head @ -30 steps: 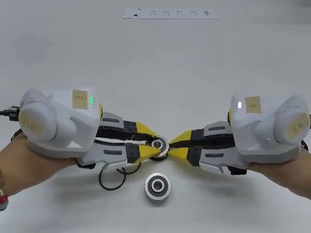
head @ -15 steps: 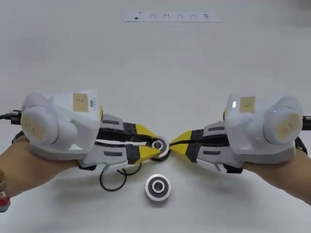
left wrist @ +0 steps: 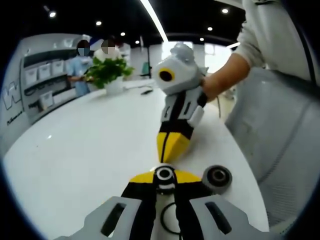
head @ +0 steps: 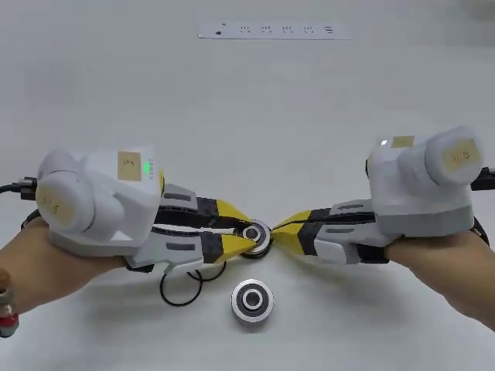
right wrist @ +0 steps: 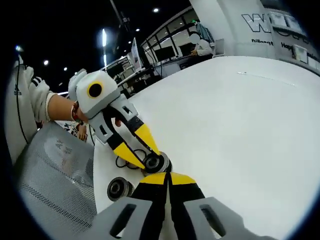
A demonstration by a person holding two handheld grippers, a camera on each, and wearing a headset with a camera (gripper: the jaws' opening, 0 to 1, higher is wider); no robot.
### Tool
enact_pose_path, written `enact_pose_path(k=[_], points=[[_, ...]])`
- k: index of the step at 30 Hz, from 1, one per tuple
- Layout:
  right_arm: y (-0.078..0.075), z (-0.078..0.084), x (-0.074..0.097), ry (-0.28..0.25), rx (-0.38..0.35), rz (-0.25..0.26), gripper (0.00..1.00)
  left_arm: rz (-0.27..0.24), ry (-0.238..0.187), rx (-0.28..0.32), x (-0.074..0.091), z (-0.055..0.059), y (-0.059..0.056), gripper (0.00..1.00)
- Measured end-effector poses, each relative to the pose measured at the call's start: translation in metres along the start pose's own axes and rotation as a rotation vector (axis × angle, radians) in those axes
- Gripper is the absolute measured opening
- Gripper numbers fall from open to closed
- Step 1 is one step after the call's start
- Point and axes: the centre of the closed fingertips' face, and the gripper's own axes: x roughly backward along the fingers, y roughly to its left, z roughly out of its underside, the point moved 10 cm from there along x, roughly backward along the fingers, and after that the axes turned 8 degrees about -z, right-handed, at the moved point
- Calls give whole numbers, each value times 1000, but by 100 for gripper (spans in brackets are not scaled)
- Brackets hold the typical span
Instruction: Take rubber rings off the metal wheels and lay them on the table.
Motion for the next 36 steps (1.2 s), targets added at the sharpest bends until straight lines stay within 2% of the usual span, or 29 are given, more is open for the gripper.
enact_pose_path(k=[5, 9, 12, 18, 30, 36], points=[[1, 0, 2, -25, -81, -26, 0, 6, -3, -4, 0, 0, -1, 14], [4, -2, 2, -41, -116, -41, 0, 7, -2, -5, -1, 0, -1, 14], [8, -2, 1, -33, -97, -39, 0, 14, -6, -6, 0, 0, -2, 14], [9, -3, 1, -37, -108, -49, 0, 13, -3, -22, -1, 0, -2, 13], [12, -6, 0, -17, -62, -48, 0, 10, -1, -24, -1, 0, -3, 13], [15, -7, -1, -19, -50, -63, 0, 8, 1, -25, -1, 0, -3, 13]])
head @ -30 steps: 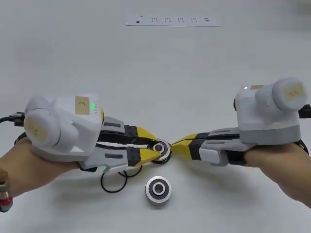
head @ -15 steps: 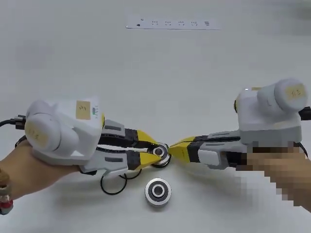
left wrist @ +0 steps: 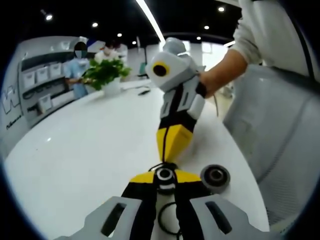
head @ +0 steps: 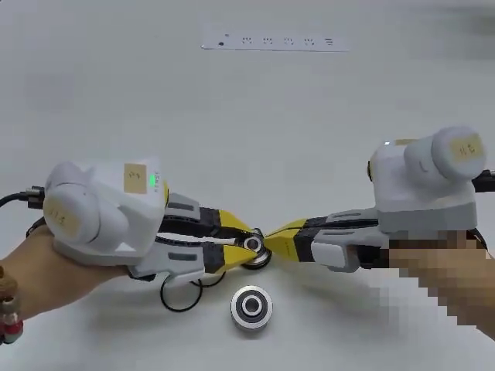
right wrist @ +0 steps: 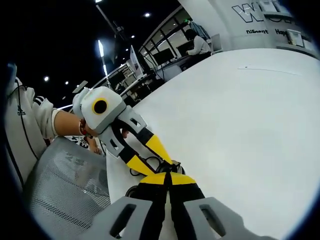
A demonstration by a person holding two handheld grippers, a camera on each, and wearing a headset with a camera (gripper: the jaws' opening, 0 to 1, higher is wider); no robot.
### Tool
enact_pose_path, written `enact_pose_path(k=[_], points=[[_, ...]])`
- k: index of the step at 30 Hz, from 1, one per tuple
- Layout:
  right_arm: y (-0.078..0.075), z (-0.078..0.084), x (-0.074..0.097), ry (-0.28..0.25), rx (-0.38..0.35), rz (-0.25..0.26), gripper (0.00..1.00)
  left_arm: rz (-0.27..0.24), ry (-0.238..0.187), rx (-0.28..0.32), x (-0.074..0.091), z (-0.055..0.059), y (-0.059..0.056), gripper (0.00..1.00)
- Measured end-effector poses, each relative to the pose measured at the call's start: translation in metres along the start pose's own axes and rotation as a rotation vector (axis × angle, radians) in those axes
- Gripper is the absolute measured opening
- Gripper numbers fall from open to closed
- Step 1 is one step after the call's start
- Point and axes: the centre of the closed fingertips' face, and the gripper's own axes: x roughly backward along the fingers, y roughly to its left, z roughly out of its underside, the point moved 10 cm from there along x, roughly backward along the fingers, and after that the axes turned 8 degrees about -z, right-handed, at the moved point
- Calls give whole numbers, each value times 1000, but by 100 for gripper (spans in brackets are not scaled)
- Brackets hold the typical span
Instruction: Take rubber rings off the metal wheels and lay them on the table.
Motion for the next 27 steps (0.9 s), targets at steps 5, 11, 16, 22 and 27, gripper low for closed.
enact_pose_path(k=[5, 11, 16, 22, 27], points=[[1, -4, -1, -8, 21, 12, 0, -10, 2, 17, 0, 0, -1, 13], [0, -1, -1, 10, 27, 22, 0, -26, 5, 48, -1, -1, -2, 14], [0, -1, 1, 12, 25, 30, 0, -23, 16, 46, -1, -2, -2, 15], [1, -1, 2, 8, 20, 37, 0, 9, 34, 14, 1, -5, -4, 21], [3, -3, 4, 9, 27, 40, 0, 10, 29, 18, 7, -11, -7, 28]])
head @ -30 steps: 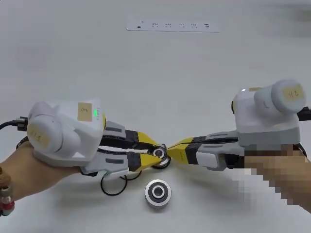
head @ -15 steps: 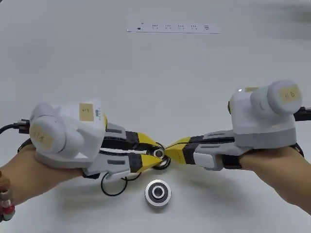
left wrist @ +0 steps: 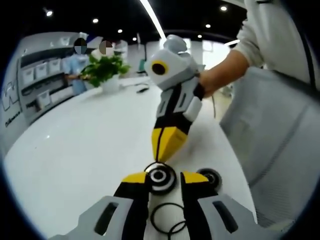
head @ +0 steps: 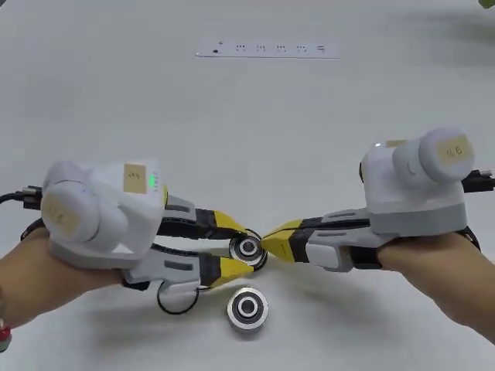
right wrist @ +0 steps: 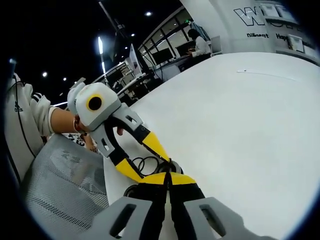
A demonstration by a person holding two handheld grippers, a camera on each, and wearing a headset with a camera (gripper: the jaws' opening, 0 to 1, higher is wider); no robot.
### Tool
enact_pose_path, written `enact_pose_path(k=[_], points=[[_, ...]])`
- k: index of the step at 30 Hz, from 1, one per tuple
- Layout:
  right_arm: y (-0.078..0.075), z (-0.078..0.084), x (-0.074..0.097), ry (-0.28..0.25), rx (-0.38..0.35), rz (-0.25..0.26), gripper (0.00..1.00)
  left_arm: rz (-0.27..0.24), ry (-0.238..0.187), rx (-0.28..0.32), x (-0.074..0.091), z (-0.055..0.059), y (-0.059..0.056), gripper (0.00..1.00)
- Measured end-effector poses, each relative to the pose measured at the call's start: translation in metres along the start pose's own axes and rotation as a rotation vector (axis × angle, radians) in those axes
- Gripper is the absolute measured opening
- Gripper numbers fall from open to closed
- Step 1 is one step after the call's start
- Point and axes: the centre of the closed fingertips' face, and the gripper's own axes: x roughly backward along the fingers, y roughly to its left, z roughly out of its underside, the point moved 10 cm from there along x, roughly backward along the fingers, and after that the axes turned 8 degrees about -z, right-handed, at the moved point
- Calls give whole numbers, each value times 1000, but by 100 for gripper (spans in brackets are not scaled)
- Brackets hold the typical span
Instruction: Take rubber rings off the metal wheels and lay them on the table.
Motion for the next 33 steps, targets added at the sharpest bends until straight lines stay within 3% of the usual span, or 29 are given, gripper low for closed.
enact_pose_path(k=[6, 14, 33], points=[[3, -3, 6, -1, 10, 10, 0, -33, -17, -2, 15, -7, 2, 42], [8, -8, 14, -8, 27, 27, 0, -78, -28, -8, 35, -14, 6, 52], [28, -18, 35, -35, 60, 45, 0, -161, -52, -17, 81, -27, -10, 76]])
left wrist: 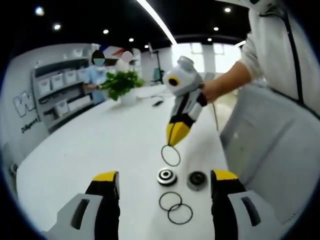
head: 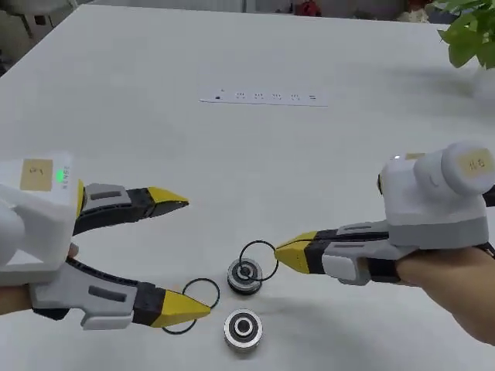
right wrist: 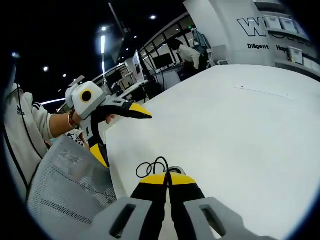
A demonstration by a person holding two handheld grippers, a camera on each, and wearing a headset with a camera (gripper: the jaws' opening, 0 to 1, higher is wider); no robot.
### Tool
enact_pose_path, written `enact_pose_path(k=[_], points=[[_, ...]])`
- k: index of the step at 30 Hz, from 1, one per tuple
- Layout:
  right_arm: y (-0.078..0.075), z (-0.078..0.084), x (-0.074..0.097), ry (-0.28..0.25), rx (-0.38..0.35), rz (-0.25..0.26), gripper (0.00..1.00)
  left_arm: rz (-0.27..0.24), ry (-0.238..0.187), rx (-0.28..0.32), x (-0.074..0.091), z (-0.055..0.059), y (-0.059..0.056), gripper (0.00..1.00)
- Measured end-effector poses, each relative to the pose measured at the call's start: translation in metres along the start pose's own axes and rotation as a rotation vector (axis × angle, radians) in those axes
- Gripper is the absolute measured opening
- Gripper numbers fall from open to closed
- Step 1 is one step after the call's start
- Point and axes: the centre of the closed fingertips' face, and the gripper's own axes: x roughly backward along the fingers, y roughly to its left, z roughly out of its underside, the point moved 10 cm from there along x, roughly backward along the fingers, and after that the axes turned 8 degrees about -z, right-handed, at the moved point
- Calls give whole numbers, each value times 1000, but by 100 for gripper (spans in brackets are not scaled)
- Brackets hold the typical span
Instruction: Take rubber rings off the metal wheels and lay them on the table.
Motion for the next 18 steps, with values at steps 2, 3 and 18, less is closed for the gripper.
enact_pose_path(k=[2, 3, 18], points=[[2, 0, 1, 0, 4, 1, 0, -8, 3, 5, 5, 1, -1, 76], [3, 0, 2, 1, 6, 1, 0, -11, 3, 6, 7, 1, -2, 77], [20, -8, 7, 3, 30, -20, 0, -93, 21, 45, 41, 9, -9, 86]])
